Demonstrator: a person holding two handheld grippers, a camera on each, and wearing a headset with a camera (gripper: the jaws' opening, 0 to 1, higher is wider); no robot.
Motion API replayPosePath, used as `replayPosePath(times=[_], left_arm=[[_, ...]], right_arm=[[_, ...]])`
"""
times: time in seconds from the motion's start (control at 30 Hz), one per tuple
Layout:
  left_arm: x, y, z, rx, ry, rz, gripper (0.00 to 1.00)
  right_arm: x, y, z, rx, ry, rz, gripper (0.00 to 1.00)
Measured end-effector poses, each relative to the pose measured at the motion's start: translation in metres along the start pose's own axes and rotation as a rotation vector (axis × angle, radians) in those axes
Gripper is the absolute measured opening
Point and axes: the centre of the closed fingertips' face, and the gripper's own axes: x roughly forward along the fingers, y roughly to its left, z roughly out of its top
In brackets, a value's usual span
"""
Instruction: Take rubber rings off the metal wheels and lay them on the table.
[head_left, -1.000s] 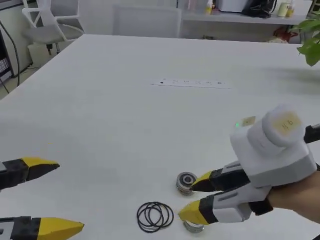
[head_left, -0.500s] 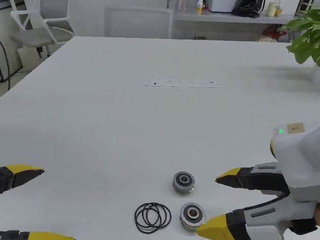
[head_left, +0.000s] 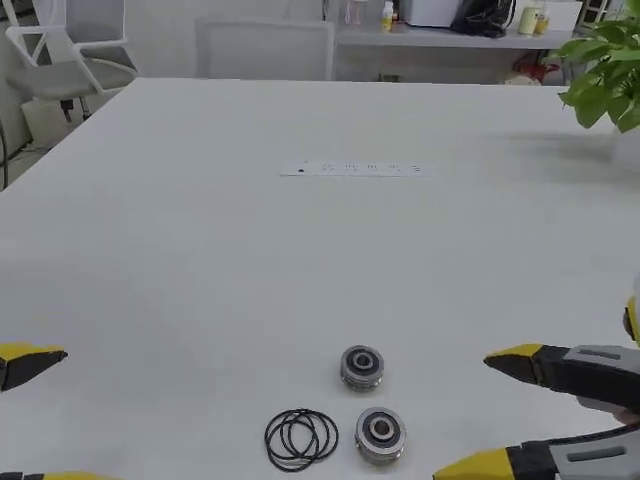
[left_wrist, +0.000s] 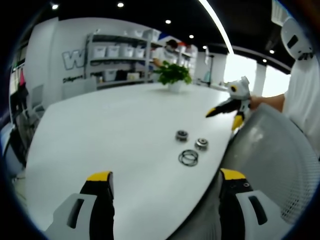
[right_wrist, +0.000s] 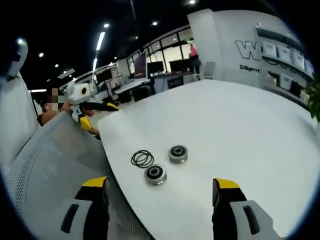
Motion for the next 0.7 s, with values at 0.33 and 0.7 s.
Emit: replayPosePath(times=[0.33, 0.7], left_arm=[[0.003, -0.004, -0.009, -0.055, 0.008, 0.008, 0.92], [0.003, -0.009, -0.008, -0.099, 0.014, 0.026, 1.0]], right_arm=[[-0.018, -0.011, -0.011, 0.077, -0.051, -0.071, 0.99], [-0.022, -0.009, -0.021, 0.115, -0.049, -0.084, 0.99]])
